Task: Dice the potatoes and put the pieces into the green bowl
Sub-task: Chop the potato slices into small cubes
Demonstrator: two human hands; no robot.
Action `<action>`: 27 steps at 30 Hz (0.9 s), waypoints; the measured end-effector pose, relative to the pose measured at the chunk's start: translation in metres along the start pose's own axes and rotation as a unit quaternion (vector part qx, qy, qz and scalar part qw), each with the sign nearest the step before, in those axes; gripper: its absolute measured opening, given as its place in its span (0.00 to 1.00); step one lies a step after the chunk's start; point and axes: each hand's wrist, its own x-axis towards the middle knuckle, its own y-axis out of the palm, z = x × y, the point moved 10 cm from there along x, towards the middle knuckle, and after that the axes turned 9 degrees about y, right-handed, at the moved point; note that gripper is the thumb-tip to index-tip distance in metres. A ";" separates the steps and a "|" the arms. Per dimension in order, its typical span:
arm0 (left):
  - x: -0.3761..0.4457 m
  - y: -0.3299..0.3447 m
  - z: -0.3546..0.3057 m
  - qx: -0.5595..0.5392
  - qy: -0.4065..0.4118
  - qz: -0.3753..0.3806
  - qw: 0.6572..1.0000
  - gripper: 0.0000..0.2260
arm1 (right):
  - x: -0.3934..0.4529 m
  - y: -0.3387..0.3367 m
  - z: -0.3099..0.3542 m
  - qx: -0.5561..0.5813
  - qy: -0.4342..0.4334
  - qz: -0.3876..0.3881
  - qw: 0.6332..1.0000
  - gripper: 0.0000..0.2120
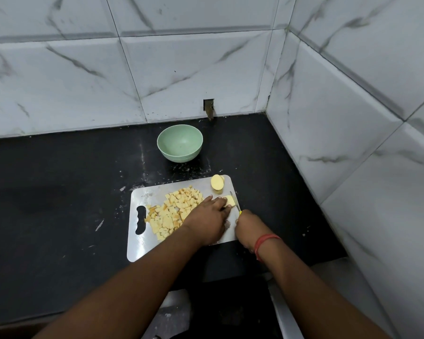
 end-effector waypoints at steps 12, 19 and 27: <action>0.001 0.005 -0.002 -0.003 -0.022 0.016 1.000 0.28 | -0.017 0.008 0.000 -0.029 -0.062 0.005 0.998 0.15; 0.001 0.005 -0.001 -0.018 -0.020 0.016 0.999 0.28 | -0.039 0.020 -0.036 -0.029 -0.050 0.037 0.998 0.14; 0.000 0.004 -0.001 -0.018 -0.016 0.006 1.000 0.26 | -0.035 -0.014 -0.015 0.007 -0.041 -0.011 0.999 0.13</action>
